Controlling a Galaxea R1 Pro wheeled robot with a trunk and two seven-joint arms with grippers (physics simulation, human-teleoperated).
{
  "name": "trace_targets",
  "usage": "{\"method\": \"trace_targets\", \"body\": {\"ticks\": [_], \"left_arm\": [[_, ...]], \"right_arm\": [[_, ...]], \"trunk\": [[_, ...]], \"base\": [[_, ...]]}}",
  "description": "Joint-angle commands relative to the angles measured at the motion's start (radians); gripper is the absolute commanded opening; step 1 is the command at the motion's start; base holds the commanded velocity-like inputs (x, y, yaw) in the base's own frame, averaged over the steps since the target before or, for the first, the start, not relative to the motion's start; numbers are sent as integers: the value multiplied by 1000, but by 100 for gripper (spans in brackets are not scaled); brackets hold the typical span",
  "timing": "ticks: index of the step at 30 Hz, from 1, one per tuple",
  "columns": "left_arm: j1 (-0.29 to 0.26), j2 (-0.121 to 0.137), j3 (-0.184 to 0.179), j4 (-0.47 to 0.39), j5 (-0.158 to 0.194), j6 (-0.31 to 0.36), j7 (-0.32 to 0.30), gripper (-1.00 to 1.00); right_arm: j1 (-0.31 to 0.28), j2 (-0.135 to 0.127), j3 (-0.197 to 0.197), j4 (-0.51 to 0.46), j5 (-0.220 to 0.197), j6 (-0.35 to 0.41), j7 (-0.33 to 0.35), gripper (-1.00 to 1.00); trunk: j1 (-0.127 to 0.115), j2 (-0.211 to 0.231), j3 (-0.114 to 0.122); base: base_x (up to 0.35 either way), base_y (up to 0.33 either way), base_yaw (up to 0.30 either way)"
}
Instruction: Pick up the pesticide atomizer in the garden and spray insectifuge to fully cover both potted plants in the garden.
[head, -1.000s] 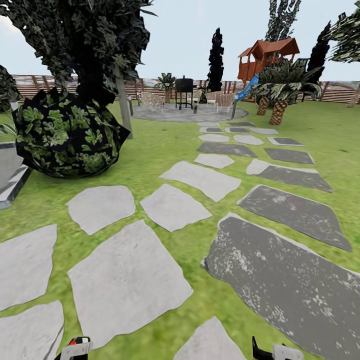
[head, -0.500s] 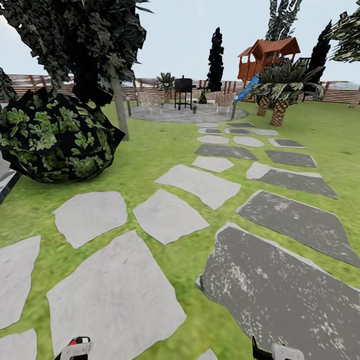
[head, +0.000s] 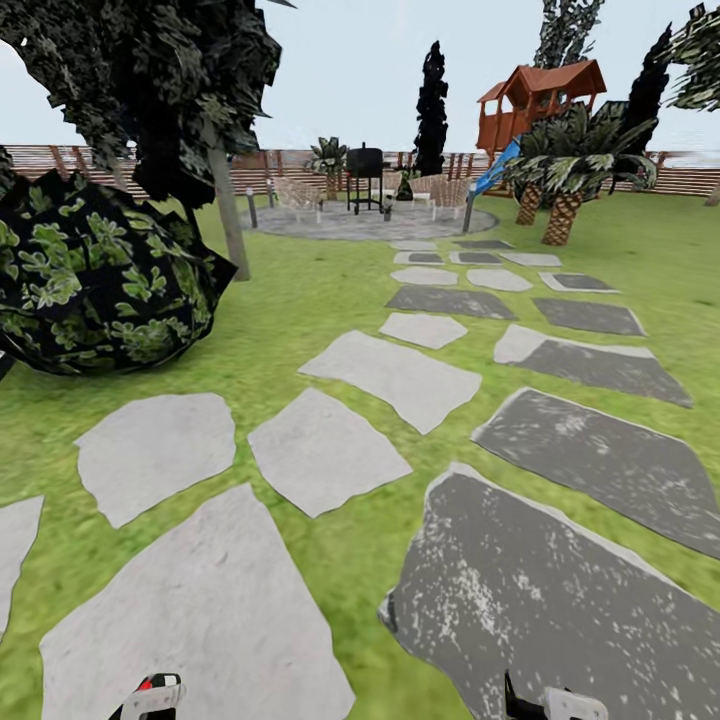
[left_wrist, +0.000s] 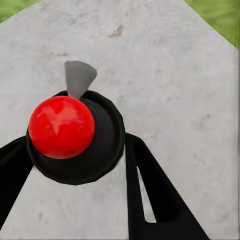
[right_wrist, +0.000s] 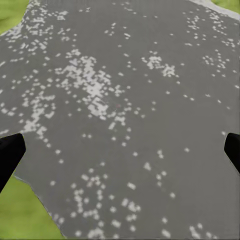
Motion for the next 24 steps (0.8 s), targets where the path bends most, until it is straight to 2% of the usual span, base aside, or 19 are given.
{"method": "trace_targets", "body": {"ticks": [1, 8, 24], "left_arm": [[-1, -1, 8, 1, -2, -2, -9, -100], [-1, -1, 7, 1, -2, -2, -9, -100], [-1, -1, 8, 1, -1, -3, -9, -100]], "right_arm": [[-1, 0, -1, 1, 2, -2, -3, 100], [-1, 0, -1, 1, 2, -2, -3, 100], [-1, 0, -1, 1, 2, -2, -3, 100]], "trunk": [[0, 0, -1], [0, 0, -1], [0, 0, -1]], "base": [[339, -128, 0], [339, -96, 0], [339, -3, 0]]}}
